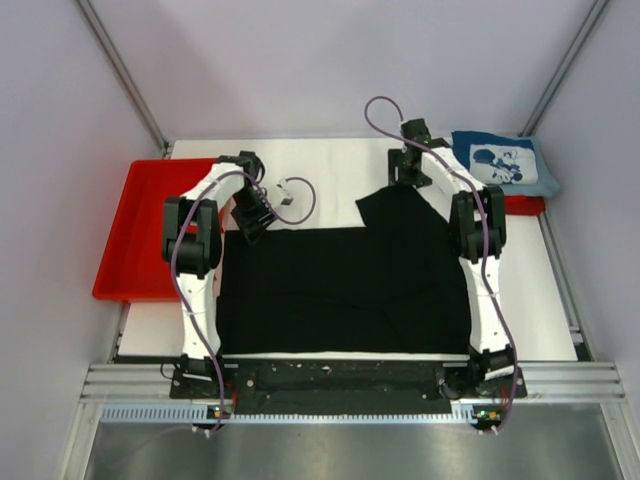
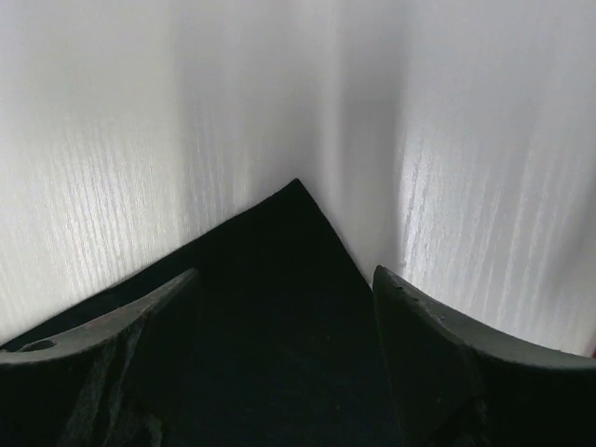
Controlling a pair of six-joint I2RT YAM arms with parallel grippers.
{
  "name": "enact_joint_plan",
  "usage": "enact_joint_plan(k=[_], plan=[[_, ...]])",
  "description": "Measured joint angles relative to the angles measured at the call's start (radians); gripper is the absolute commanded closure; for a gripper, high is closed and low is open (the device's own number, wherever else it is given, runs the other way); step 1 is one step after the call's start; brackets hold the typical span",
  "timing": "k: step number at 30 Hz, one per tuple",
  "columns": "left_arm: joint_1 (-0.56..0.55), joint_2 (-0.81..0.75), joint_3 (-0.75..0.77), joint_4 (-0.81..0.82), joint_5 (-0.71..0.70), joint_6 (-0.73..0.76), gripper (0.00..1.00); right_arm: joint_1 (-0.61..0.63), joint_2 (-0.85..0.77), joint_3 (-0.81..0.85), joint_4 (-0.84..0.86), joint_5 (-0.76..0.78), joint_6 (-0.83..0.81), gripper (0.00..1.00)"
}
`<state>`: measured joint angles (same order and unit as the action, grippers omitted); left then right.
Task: Fold and stack the t-shirts
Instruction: Grap the side of the flattened tshirt furthest away from the robot with both arms
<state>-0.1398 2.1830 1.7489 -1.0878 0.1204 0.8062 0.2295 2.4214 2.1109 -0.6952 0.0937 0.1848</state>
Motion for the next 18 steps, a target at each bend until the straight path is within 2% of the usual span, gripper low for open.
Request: enact_joint_plan(k=[2,4,5,7,9,10,11,18], plan=[[0.0,0.014,0.001,-0.001,-0.005,0.006,0.43,0.005,0.02,0.029,-0.02,-0.006,-0.002,0.33],[-0.001,0.014,0.001,-0.001,-0.004,0.015,0.45,0.006,0.028,0.044,-0.033,-0.008,-0.007,0.5],[-0.001,0.014,0.001,-0.002,-0.004,0.018,0.47,0.006,0.028,0.044,-0.034,-0.009,-0.011,0.65],[-0.001,0.015,0.001,-0.002,-0.005,0.026,0.55,0.006,0.028,0.044,-0.042,-0.018,-0.016,0.87],[0.0,0.016,0.002,-0.004,-0.005,0.036,0.74,0.009,0.028,0.043,-0.045,-0.032,-0.016,1.0],[0.0,0.017,0.003,-0.006,-0.004,0.04,0.93,0.011,0.028,0.042,-0.044,-0.039,-0.015,1.0],[0.0,0.018,0.003,-0.009,-0.002,0.043,1.0,0.013,0.025,0.037,-0.04,-0.042,-0.015,1.0],[0.001,0.011,-0.006,-0.033,0.039,0.048,1.0,0.013,-0.12,-0.162,-0.007,-0.096,0.002,1.0]])
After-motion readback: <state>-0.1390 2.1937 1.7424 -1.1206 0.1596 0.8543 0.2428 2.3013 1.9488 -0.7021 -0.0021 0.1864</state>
